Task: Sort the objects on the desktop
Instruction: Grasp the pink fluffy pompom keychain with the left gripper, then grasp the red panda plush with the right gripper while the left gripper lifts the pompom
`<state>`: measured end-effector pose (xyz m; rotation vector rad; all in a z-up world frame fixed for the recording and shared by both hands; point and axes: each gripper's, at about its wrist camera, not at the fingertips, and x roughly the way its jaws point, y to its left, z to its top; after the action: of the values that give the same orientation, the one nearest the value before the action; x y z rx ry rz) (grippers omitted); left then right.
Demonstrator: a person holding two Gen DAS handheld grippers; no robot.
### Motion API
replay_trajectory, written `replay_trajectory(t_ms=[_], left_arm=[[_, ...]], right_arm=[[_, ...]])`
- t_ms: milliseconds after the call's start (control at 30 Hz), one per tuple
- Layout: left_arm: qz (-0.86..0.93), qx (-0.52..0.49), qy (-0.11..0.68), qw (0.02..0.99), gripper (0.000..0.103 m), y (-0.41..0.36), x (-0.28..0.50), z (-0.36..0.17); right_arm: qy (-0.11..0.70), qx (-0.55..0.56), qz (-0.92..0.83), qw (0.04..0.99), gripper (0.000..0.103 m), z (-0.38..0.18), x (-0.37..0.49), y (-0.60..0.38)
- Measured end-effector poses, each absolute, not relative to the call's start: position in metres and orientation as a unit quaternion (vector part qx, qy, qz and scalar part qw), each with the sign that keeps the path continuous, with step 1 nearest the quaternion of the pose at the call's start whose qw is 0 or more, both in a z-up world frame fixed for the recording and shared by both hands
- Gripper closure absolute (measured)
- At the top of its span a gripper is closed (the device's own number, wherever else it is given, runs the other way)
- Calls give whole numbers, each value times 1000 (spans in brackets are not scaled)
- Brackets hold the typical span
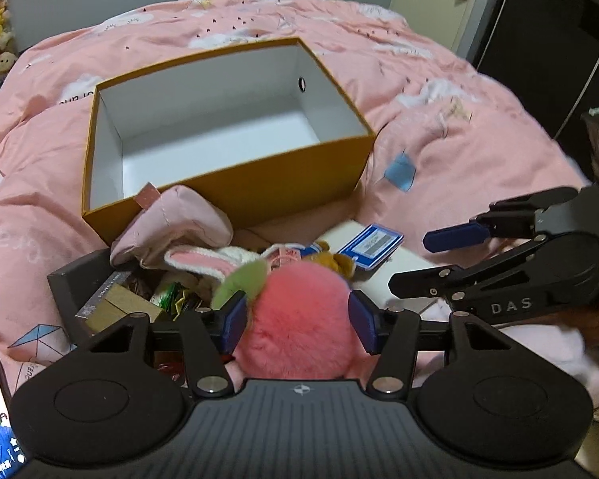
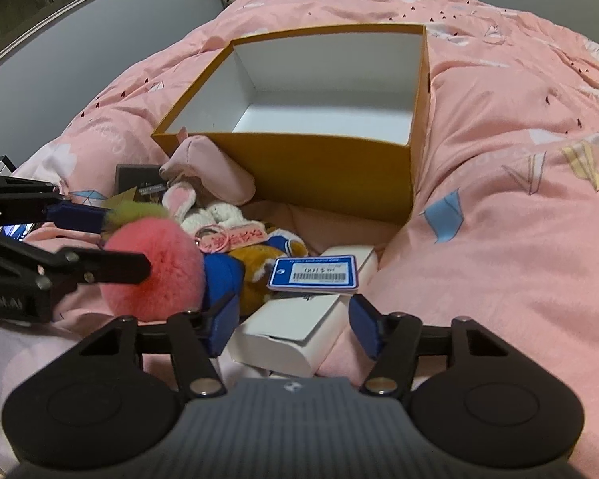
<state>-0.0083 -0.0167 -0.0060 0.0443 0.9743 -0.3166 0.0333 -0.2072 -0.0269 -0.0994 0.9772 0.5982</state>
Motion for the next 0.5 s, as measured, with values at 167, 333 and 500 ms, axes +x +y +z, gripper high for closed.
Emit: replay_trajectory(t_ms=[167, 333, 500], left_arm=[[-137, 19, 491, 860, 35, -15, -1, -23], [-144, 4, 506, 851, 32, -14, 7, -40], [-137, -28, 512, 847, 47, -8, 11, -51]], right_arm=[[459, -53, 295, 837, 41, -29, 32, -199], [456, -61, 291, 839, 41, -31, 33, -196], [459, -58, 289, 838, 42, -32, 36, -197]])
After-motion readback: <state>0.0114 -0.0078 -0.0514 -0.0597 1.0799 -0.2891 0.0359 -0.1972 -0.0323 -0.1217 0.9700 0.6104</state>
